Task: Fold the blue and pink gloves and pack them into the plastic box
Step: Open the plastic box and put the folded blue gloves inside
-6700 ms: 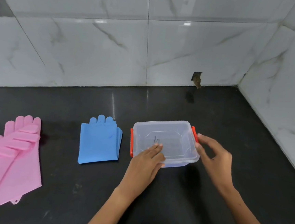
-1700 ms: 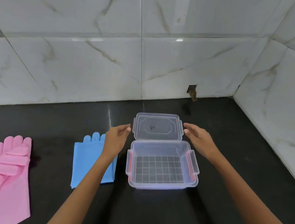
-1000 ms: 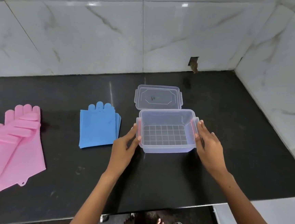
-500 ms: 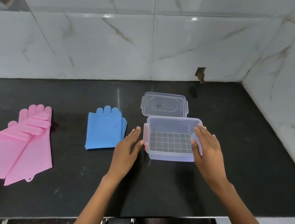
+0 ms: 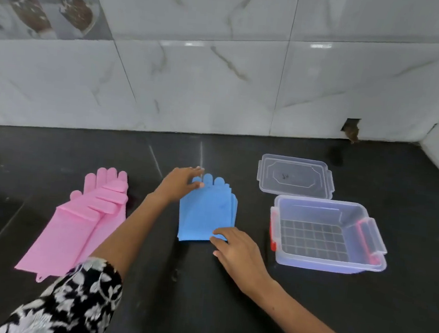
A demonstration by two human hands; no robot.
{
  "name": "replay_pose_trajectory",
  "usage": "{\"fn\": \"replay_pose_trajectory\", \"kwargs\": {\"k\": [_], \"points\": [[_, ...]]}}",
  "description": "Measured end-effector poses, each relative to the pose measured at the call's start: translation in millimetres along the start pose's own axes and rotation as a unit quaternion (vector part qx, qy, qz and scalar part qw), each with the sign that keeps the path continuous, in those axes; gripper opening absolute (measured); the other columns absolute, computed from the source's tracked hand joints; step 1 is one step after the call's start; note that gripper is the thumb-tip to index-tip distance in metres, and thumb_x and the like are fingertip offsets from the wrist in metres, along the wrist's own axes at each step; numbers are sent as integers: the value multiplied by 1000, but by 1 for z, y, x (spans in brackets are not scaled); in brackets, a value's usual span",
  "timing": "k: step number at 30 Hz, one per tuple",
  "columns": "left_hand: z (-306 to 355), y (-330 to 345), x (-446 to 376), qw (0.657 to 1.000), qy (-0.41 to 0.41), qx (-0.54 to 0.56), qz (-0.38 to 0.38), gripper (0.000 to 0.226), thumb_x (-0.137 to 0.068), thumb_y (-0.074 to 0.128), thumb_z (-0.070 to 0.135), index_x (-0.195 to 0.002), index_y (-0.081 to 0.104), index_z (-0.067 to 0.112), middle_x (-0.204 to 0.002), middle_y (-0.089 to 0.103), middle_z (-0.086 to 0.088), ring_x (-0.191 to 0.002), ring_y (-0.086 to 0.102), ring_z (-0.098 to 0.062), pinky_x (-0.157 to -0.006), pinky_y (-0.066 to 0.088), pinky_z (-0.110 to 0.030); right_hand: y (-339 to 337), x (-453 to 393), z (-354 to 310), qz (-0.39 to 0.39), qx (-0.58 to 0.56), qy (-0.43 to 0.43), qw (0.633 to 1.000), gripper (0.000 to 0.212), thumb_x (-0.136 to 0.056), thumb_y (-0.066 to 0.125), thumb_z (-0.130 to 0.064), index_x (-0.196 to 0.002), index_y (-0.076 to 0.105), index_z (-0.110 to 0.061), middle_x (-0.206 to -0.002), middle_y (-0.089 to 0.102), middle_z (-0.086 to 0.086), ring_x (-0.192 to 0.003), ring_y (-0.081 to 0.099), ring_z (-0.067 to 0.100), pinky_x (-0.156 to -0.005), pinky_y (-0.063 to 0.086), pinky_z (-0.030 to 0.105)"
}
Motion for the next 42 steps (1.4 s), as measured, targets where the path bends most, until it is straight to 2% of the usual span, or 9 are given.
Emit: {"fn": "replay_pose_trajectory", "kwargs": {"k": [4,9,17,22,26,28,31,34,42], "points": [[-24,26,-31,994,-13,35,-105,57,-91,59,31,-141,41,14,-143,46,-8,-132,42,-24,-106,33,-32,26,-18,9,-15,28,30,999,51,-48,92,-23,-96,73,-21,-97,72,-3,-89,69,13,-76,54,21],[-26,29,-58,991,19,90,-93,19,-88,64,22,-90,67,4,-78,63,-8,-73,49,-12,-73,37,-26,35,-29,8,16,64,31,997,44,-54,88,-22,-94,71,-23,-94,69,-6,-85,66,11,-72,52,20],[-36,28,-60,990,-26,108,-86,18,-77,75,15,-91,73,4,-88,70,-9,-79,60,-15,-70,48,-25,28,-25,9,39,100,-9,994,36,-58,86,-16,-91,72,-21,-88,69,-4,-79,66,12,-76,53,25],[-71,23,-7,967,-170,180,-63,20,-73,76,14,-83,70,-2,-77,69,-12,-70,63,-18,-72,55,-30,12,-7,46,25,79,76,994,44,-50,91,-13,-89,73,-20,-94,72,0,-86,70,17,-74,56,29],[-100,43,66,914,-284,286,-41,22,-74,79,13,-79,65,-3,-71,69,-14,-54,67,-17,-50,54,-21,10,-2,50,32,53,155,986,48,-47,88,2,-90,75,-14,-98,73,5,-86,71,22,-61,59,28],[-106,53,94,897,-313,310,-33,21,-73,80,15,-75,64,2,-68,69,-11,-51,67,-15,-46,52,-20,17,1,48,35,16,210,977,48,-61,80,6,-105,71,-12,-117,67,9,-101,68,25,-72,58,31],[-108,60,114,891,-320,322,-17,21,-76,78,21,-78,63,6,-71,71,-10,-60,69,-16,-52,54,-22,30,10,57,31,-61,332,941,41,-94,52,-23,-135,48,-18,-144,45,3,-125,52,19,-100,45,31],[-104,55,116,885,-306,350,21,21,-79,74,25,-83,63,7,-81,71,-11,-74,70,-21,-64,58,-29,39,13,66,-9,-126,430,894,52,-94,46,-45,-137,41,-15,-136,52,4,-121,53,20,-100,45,34],[-98,53,116,870,-301,387,51,21,-75,78,13,-87,63,4,-89,70,-10,-77,70,-19,-62,57,-26,45,0,83,-23,-183,472,862,33,-90,59,-34,-109,61,-7,-105,64,8,-90,61,17,-72,45,21]]}}
Point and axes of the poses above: each hand's wrist, its own x-axis away from the middle knuckle, its own y-axis out of the palm, z = x × y, the point moved 9 cm from there along -x, towards the middle knuckle
